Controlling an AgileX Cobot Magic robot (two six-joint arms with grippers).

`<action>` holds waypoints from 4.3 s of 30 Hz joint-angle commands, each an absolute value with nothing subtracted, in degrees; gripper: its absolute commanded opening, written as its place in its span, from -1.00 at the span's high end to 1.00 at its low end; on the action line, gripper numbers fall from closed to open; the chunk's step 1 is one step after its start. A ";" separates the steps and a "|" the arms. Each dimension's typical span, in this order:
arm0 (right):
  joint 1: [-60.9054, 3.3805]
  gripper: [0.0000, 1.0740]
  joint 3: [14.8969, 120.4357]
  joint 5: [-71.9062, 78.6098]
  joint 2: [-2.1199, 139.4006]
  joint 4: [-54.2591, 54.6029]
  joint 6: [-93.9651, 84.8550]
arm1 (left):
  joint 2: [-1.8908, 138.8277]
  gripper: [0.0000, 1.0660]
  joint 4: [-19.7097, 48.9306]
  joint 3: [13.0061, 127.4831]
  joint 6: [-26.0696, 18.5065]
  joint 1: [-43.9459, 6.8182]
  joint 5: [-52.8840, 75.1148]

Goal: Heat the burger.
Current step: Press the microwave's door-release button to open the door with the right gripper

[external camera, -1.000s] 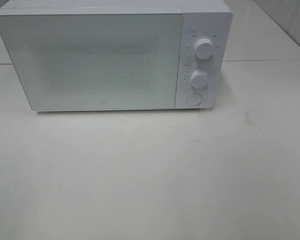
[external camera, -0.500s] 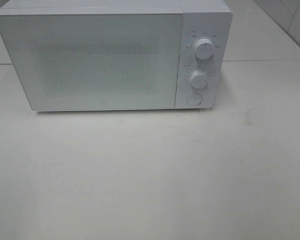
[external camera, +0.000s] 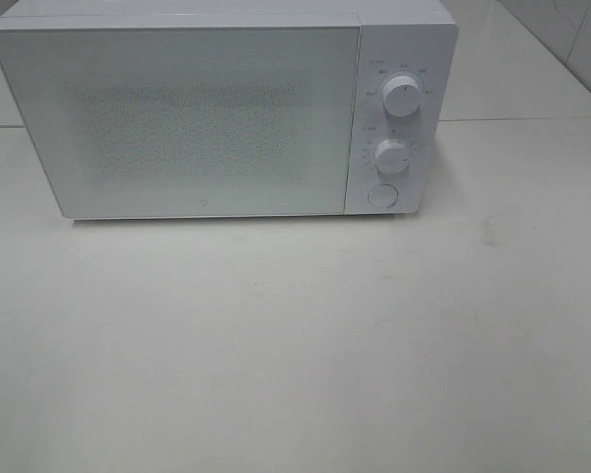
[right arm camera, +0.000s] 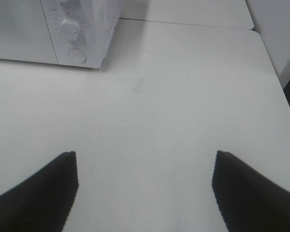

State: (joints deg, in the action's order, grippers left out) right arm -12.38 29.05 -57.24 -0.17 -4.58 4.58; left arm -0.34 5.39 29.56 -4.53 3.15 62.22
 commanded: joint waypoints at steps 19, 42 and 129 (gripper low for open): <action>-12.03 -0.40 30.94 -34.26 19.54 -4.81 4.07 | -1.15 -0.83 5.61 29.62 -4.47 3.32 61.48; -12.03 -0.40 30.94 -12.49 46.93 -3.32 5.79 | -1.15 -0.83 5.61 29.62 -4.47 3.32 61.48; -47.73 -0.35 21.72 66.63 99.24 47.61 -10.03 | -1.15 -0.83 5.61 29.62 -4.47 3.32 61.48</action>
